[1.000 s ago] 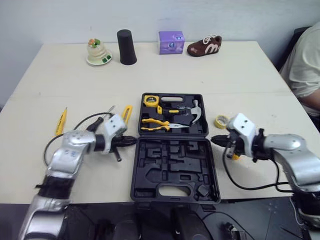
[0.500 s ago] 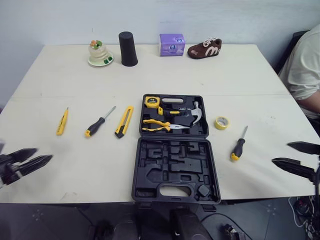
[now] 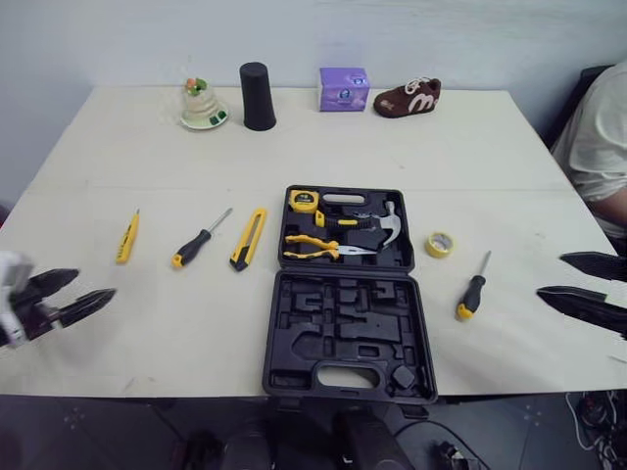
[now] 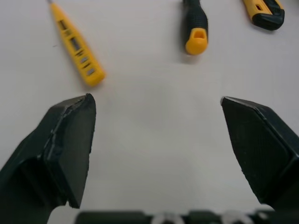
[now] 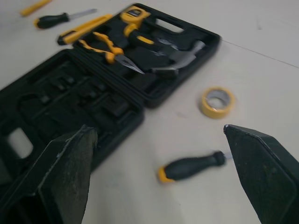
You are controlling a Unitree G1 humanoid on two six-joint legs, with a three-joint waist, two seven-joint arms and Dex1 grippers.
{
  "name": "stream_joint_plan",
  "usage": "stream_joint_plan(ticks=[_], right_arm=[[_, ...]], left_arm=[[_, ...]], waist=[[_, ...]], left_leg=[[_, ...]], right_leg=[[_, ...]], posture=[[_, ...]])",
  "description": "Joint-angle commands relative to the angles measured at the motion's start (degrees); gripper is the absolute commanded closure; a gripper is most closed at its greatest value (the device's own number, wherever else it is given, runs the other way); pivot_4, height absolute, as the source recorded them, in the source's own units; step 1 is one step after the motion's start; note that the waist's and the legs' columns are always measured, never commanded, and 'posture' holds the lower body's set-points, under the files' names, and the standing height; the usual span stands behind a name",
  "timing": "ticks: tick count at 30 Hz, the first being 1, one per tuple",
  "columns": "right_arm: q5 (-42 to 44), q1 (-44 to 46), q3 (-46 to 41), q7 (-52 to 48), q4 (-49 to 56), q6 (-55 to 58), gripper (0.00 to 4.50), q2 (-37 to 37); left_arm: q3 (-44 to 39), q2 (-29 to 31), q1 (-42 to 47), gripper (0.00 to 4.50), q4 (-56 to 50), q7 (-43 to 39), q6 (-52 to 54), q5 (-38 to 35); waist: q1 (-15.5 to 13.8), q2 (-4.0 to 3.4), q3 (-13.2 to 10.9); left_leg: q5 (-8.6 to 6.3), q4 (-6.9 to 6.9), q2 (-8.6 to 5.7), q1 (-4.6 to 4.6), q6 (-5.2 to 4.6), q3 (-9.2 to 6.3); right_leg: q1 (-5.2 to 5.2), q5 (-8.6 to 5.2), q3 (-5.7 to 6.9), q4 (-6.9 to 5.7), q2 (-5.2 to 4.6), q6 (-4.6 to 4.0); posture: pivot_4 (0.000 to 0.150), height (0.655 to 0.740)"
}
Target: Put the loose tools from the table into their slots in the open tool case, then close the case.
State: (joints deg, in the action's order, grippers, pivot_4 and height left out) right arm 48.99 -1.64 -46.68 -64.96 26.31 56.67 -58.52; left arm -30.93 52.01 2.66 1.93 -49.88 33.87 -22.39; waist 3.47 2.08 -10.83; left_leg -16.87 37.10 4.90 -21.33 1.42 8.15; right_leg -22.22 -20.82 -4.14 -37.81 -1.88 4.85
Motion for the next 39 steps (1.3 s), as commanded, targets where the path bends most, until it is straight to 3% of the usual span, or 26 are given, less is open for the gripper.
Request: stream_joint_plan(ticks=[1,8,13,16,22,26,28,32,39], right_arm=[[7.88,5.50,4.78,4.72,6.70,0.85,0.00,-0.09],[10.39,20.53,21.29,12.28,9.09,-2.14,0.00,2.20],[9.38,24.91,27.38,13.64,8.88,-4.23,0.00,3.84],[7.83,25.13,29.30,13.20,8.91,-5.78,0.00,3.54],[7.12,25.59,29.83,14.81,7.85,-7.18,0.00,4.01],[7.57,22.90,28.14,14.51,8.46,-6.65,0.00,2.59],[7.99,20.54,26.41,13.83,8.64,-6.25,0.00,1.27],[7.10,14.15,22.84,12.31,9.46,-6.35,0.00,-0.87],[5.80,5.76,18.76,13.96,12.51,-6.90,0.00,-1.14]], left_arm=[[6.01,-1.43,4.38,0.05,-5.32,5.09,3.72,0.82],[18.49,-5.19,16.91,0.05,1.03,12.20,4.59,7.09],[23.47,-7.00,22.77,0.05,9.10,12.76,2.18,10.31],[24.55,-7.27,24.14,0.91,11.37,12.43,1.35,10.99],[22.05,-3.35,24.75,3.50,7.34,7.36,3.29,7.40],[24.82,5.57,26.74,3.49,0.51,-3.76,1.32,6.79],[26.81,6.65,29.68,3.49,-4.86,-8.82,2.99,3.60],[34.90,2.39,37.38,3.49,-11.74,-11.77,7.56,2.01],[50.23,-5.06,45.92,3.49,-12.23,-14.39,3.95,10.09]], waist=[[0.10,0.03,0.00],[-0.11,0.05,0.00],[-0.20,0.06,0.00],[-0.28,0.05,0.00],[-0.04,0.06,0.00],[-0.12,0.14,-0.05],[-0.44,0.13,-0.05],[-1.93,0.06,-0.04],[-0.96,0.06,-0.04]], left_leg=[[0.00,0.02,0.04,-0.01,0.02,0.04],[0.13,0.19,0.02,-0.21,0.32,0.22],[0.14,0.25,0.14,-0.23,0.33,0.42],[0.14,0.29,0.19,-0.24,0.33,0.44],[0.15,0.47,0.27,-0.23,0.32,0.45],[0.16,0.40,0.35,-0.29,0.37,0.45],[0.17,0.35,0.32,-0.37,0.39,0.46],[0.11,0.46,-0.01,-0.44,0.19,0.39],[0.07,0.99,-0.17,-0.75,-0.03,0.38]], right_leg=[[-0.02,0.03,-0.09,0.02,0.10,0.05],[-0.28,0.05,-0.33,0.03,0.27,0.10],[-0.37,0.05,-0.36,0.05,0.31,0.10],[-0.37,0.05,-0.35,0.04,0.30,0.10],[-0.36,0.05,-0.35,-0.14,0.35,0.11],[-0.45,0.04,-0.36,-0.11,0.43,0.08],[-0.50,0.03,-0.32,-0.04,0.39,0.07],[-0.42,0.02,-0.04,0.00,0.35,0.17],[-0.46,0.21,-0.28,-0.02,0.42,0.60]], posture=[[0.150,0.7304],[0.150,0.7304],[0.150,0.7304],[0.150,0.7304],[0.150,0.7304],[0.150,0.7304],[0.150,0.7304],[0.150,0.7304],[0.150,0.7304]])
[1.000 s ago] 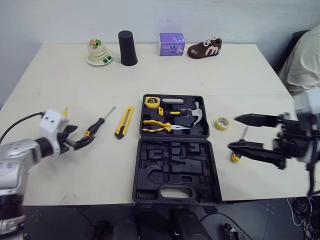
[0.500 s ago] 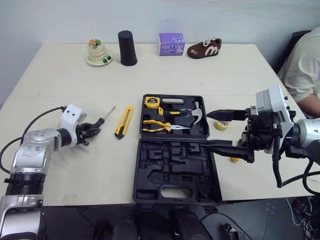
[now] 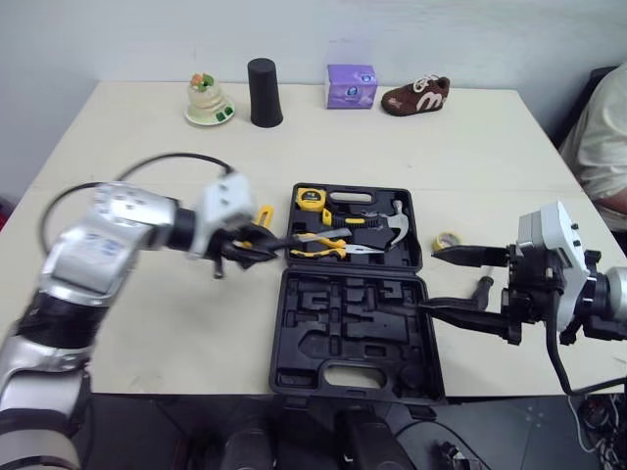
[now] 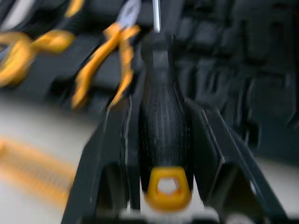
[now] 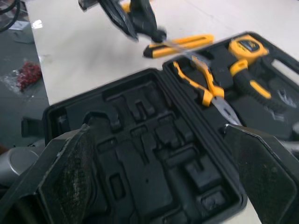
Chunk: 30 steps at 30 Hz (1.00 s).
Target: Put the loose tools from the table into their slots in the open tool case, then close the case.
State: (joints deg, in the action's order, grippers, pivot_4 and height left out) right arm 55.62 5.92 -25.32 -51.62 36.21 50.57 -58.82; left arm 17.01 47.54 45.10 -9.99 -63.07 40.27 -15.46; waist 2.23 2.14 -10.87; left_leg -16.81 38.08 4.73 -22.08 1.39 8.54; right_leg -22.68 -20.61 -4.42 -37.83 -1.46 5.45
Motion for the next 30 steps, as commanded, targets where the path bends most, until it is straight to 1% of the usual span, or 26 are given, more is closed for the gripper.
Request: stream_joint_plan(ticks=[1,4,8,12,15,20,30], right_arm=[[-1.60,-2.86,-2.80,0.83,3.14,-1.08,0.00,-0.85],[-2.51,-4.71,-2.90,2.01,4.25,-1.35,0.00,-0.52],[-2.39,-7.71,-4.24,4.30,6.12,-1.15,0.00,0.83],[-1.99,-9.64,-5.43,5.42,7.16,-1.20,0.00,1.22],[-1.52,-10.40,-5.91,6.39,7.58,-1.15,0.00,1.50],[-1.15,-11.30,-6.00,7.50,8.07,-1.23,0.00,1.94],[-1.71,-10.85,-4.96,8.15,6.88,-1.60,0.00,1.81]], left_arm=[[3.70,-1.39,4.39,3.49,-0.07,-1.77,-3.19,3.92],[5.84,-3.06,5.88,3.49,1.00,-2.95,-4.36,5.28],[11.41,-6.49,7.36,3.49,3.52,-2.95,-5.53,10.26],[13.42,-8.96,8.28,3.49,6.48,-2.56,-7.34,13.76],[13.63,-10.54,8.54,3.49,7.85,-2.55,-7.80,15.17],[14.91,-10.51,7.67,3.49,7.20,-4.24,-9.19,17.67],[14.74,-13.86,6.84,3.49,6.21,-3.41,-7.85,19.31]], waist=[[0.28,0.00,0.00],[0.23,-0.04,0.01],[-0.10,-0.03,0.01],[-0.40,-0.03,0.01],[-0.48,-0.03,0.01],[-0.58,-0.03,0.01],[-0.64,-0.03,0.01]], left_leg=[[0.00,0.00,0.02,0.01,0.01,0.00],[0.05,-0.03,0.04,-0.01,0.08,-0.13],[0.05,0.01,-0.01,-0.03,0.07,-0.14],[0.04,0.07,-0.03,-0.05,0.01,-0.12],[0.05,0.08,-0.03,-0.06,-0.02,-0.13],[0.05,0.07,-0.02,-0.06,-0.02,-0.14],[0.06,0.10,-0.02,-0.08,-0.10,-0.15]], right_leg=[[0.00,0.00,-0.04,-0.02,0.00,0.00],[-0.04,-0.03,-0.34,-0.04,0.03,-0.06],[-0.03,-0.03,-0.46,-0.06,0.05,-0.05],[-0.03,-0.02,-0.48,-0.06,0.07,-0.01],[-0.03,-0.01,-0.48,-0.07,0.06,-0.01],[-0.03,-0.02,-0.47,-0.06,0.04,-0.01],[-0.01,0.00,-0.48,-0.08,0.00,0.04]], posture=[[0.150,0.7304],[0.150,0.7304],[0.150,0.7304],[0.150,0.7304],[0.150,0.7304],[0.150,0.7304],[0.150,0.7304]])
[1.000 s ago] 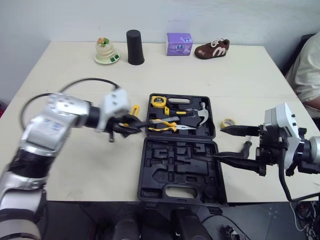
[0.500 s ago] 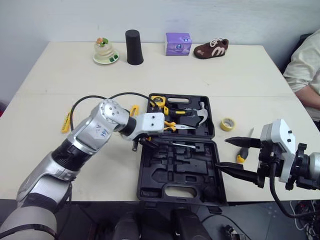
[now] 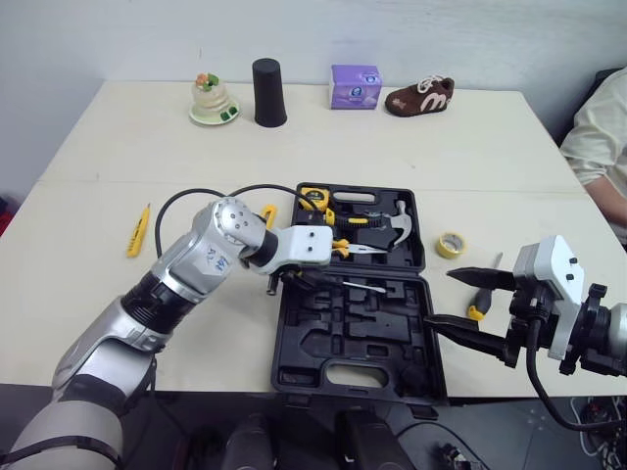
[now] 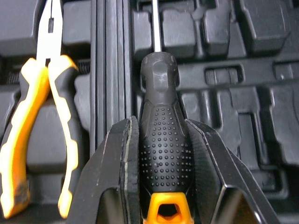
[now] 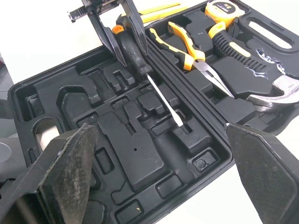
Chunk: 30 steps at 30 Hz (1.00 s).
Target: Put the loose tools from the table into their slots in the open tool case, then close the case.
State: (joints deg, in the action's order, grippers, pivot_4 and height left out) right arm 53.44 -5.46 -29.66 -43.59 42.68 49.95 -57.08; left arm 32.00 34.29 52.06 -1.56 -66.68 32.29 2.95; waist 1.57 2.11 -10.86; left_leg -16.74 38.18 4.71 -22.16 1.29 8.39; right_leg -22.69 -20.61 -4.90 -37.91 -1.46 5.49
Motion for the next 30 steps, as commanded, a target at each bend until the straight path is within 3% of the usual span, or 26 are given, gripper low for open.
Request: stream_joint_plan(ticks=[1,8,13,15,16,18,20,23,30], right_arm=[[0.40,0.62,-0.48,0.06,0.26,-1.01,0.00,0.02],[-0.42,1.05,0.46,-0.35,-0.53,-1.41,0.00,-0.14],[-0.55,0.84,0.23,-0.53,-0.47,-1.51,0.00,-0.26],[-0.43,0.02,-0.55,-0.61,-0.01,-1.42,0.00,-0.15],[-0.39,-0.33,-0.85,-0.62,0.17,-1.39,0.00,-0.10],[-0.32,-0.81,-1.25,-0.56,0.24,-1.47,0.00,0.04],[-0.45,-1.07,-1.12,-0.46,0.13,-1.75,0.00,0.28],[-0.75,-1.03,-0.66,-0.42,-0.21,-2.12,0.00,0.37],[-1.39,-0.70,-0.29,-1.11,-1.24,-2.63,0.00,-0.17]], left_arm=[[-0.29,-0.72,-0.13,3.49,-2.41,0.14,0.40,0.92],[-0.37,-2.12,0.01,3.49,-1.51,0.82,1.00,1.91],[-3.26,-0.38,-1.67,1.18,-2.81,-1.23,2.27,-0.63],[-8.74,-0.76,-2.42,0.28,-1.82,-2.11,3.81,-5.85],[-11.17,-1.13,-2.77,0.04,-1.26,-2.44,4.31,-8.22],[-15.25,-2.28,-3.66,0.04,0.44,-3.07,4.27,-12.59],[-18.51,-3.87,-6.33,0.04,4.51,-3.71,-2.83,-15.15],[-20.12,-5.85,-8.49,0.79,9.34,-3.03,-10.15,-15.30],[-18.98,-8.12,-10.17,3.73,13.95,-4.42,-12.24,-15.88]], waist=[[0.02,0.00,0.00],[-0.08,0.00,0.00],[0.03,0.00,0.00],[0.04,0.00,0.00],[0.05,-0.01,0.00],[0.12,-0.01,0.00],[0.11,-0.04,0.03],[0.08,-0.08,0.05],[0.05,-0.07,0.04]], left_leg=[[0.00,0.00,0.00,0.00,0.00,0.00],[0.01,0.01,0.00,0.00,-0.01,-0.01],[0.02,0.01,0.02,0.00,-0.02,-0.01],[0.03,0.03,0.03,0.02,-0.02,-0.01],[0.03,0.04,0.04,0.02,-0.02,-0.02],[0.04,0.04,0.08,0.01,-0.02,-0.04],[0.03,0.04,0.08,0.02,-0.02,-0.03],[0.03,0.03,0.06,0.05,-0.02,-0.02],[0.03,0.08,0.00,0.00,-0.03,-0.03]], right_leg=[[0.00,0.00,0.00,0.00,0.01,0.00],[0.00,0.00,0.01,-0.02,0.00,0.00],[0.01,0.01,0.00,-0.03,0.00,0.02],[0.01,0.01,0.01,-0.07,0.00,0.02],[0.01,0.01,0.01,-0.10,0.00,0.02],[0.01,0.01,0.03,-0.10,0.00,0.02],[0.00,0.01,0.04,-0.10,0.00,0.02],[0.03,0.01,0.05,-0.08,-0.02,0.02],[0.03,0.02,0.05,-0.07,-0.01,0.04]], posture=[[0.150,0.7304],[0.150,0.7304],[0.150,0.7304],[0.150,0.7304],[0.150,0.7304],[0.150,0.7304],[0.150,0.7304],[0.150,0.7304],[0.150,0.7304]])
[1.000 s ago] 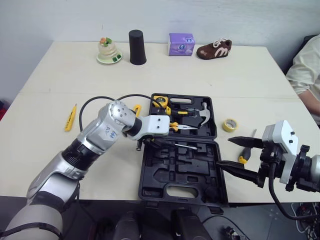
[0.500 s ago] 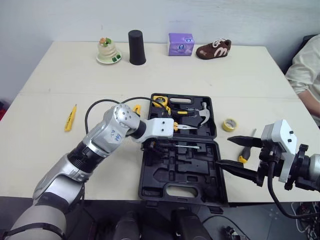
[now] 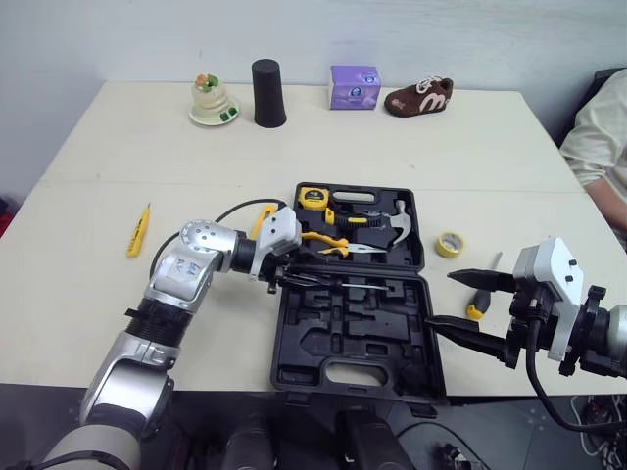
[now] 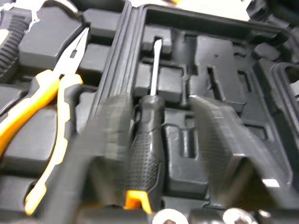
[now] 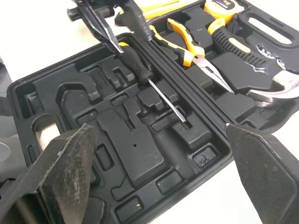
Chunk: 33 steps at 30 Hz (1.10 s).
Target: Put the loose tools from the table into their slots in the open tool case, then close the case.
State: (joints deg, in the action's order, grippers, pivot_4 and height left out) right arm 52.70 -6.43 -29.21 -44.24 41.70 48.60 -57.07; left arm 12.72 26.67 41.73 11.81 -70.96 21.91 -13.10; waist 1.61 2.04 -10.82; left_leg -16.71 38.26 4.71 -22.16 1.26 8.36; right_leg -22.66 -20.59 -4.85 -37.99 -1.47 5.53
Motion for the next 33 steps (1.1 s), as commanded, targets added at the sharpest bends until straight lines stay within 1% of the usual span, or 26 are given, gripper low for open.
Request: stream_joint_plan(ticks=[1,2,6,12,20,22,23,25,29,31,33], right_arm=[[-0.77,0.26,-0.70,-0.57,-0.38,-1.31,0.00,-0.26],[-0.92,0.23,-0.64,-0.67,-0.47,-1.36,0.00,-0.32],[-1.63,0.20,-0.28,-0.78,-0.64,-1.48,0.00,-0.30],[-2.75,-0.39,0.00,-0.10,-0.45,-1.40,0.00,0.22],[-2.95,-2.64,-0.58,0.81,0.30,-1.30,0.00,0.92],[-3.15,-2.94,-0.59,0.98,0.14,-1.33,0.00,0.94],[-3.36,-3.07,-0.56,1.18,-0.06,-1.24,0.00,0.90],[-4.10,-3.43,-0.55,1.61,-0.50,-0.88,0.00,0.67],[-4.50,-3.93,-1.13,1.31,-0.68,-0.87,0.00,0.66],[-4.50,-3.99,-1.39,0.97,-1.04,-0.80,0.00,0.49],[-4.60,-4.00,-1.38,0.62,-1.35,-0.81,0.00,0.31]], left_arm=[[0.88,-0.86,0.32,4.23,1.83,0.66,-2.63,1.21],[1.31,-1.28,0.47,4.44,2.84,1.30,-3.34,1.93],[3.15,-2.70,0.79,4.44,5.10,2.13,-5.11,3.98],[6.75,-3.43,0.81,4.44,9.20,4.64,-8.08,9.54],[13.02,-1.11,-1.51,4.44,8.95,5.26,-10.12,16.66],[14.14,-0.71,-1.48,4.44,10.11,6.35,-12.13,18.77],[14.64,-0.72,-1.30,4.44,11.19,7.18,-12.92,19.87],[14.89,-1.01,-1.14,4.44,12.16,7.10,-11.53,19.87],[14.23,-1.65,-1.31,4.44,11.89,7.63,-11.42,18.80],[12.97,-2.19,-1.75,4.44,10.39,7.27,-11.41,16.78],[10.78,-3.24,-1.94,4.44,8.55,7.66,-9.27,14.39]], waist=[[0.01,0.00,0.00],[0.01,0.00,0.00],[0.01,0.00,0.00],[0.02,0.00,0.02],[-0.06,0.04,0.87],[0.01,0.08,0.96],[0.05,0.09,1.10],[0.05,0.05,1.78],[0.03,0.00,2.06],[0.06,-0.06,2.10],[0.04,-0.11,2.12]], left_leg=[[0.00,-0.01,-0.02,0.00,0.00,0.00],[0.00,-0.01,-0.01,0.01,0.00,0.00],[0.00,0.00,-0.05,0.00,0.00,0.01],[0.00,-0.01,-0.03,0.04,0.00,0.00],[-0.03,-0.05,-0.03,0.23,-0.05,-0.04],[-0.05,-0.15,-0.03,0.54,-0.07,-0.02],[-0.11,-0.27,-0.02,0.98,-0.09,-0.02],[-0.43,-0.32,0.06,1.18,-0.48,-0.04],[-0.49,-0.32,0.06,1.19,-0.55,-0.03],[-0.50,-0.32,0.07,1.18,-0.55,-0.03],[-0.51,-0.32,0.09,1.17,-0.53,-0.03]], right_leg=[[0.00,0.00,0.00,0.00,0.00,0.00],[0.00,0.00,0.00,0.00,0.01,0.00],[0.00,0.00,0.00,0.00,0.02,0.00],[0.02,0.00,-0.01,0.01,0.02,0.00],[0.28,0.00,-0.01,0.09,-0.02,0.00],[0.57,0.00,-0.02,0.17,-0.02,0.00],[1.01,-0.02,-0.02,0.33,-0.02,-0.03],[1.28,-0.03,0.01,0.48,-0.02,-0.05],[1.29,-0.03,-0.01,0.49,-0.06,-0.06],[1.28,-0.03,-0.02,0.49,-0.08,-0.06],[1.27,-0.04,-0.02,0.50,-0.08,-0.07]], posture=[[0.150,0.7304],[0.150,0.7304],[0.150,0.7304],[0.150,0.7304],[0.150,0.7304],[0.150,0.7304],[0.150,0.7304],[0.150,0.7304],[0.150,0.7304],[0.150,0.7304],[0.150,0.7304]])
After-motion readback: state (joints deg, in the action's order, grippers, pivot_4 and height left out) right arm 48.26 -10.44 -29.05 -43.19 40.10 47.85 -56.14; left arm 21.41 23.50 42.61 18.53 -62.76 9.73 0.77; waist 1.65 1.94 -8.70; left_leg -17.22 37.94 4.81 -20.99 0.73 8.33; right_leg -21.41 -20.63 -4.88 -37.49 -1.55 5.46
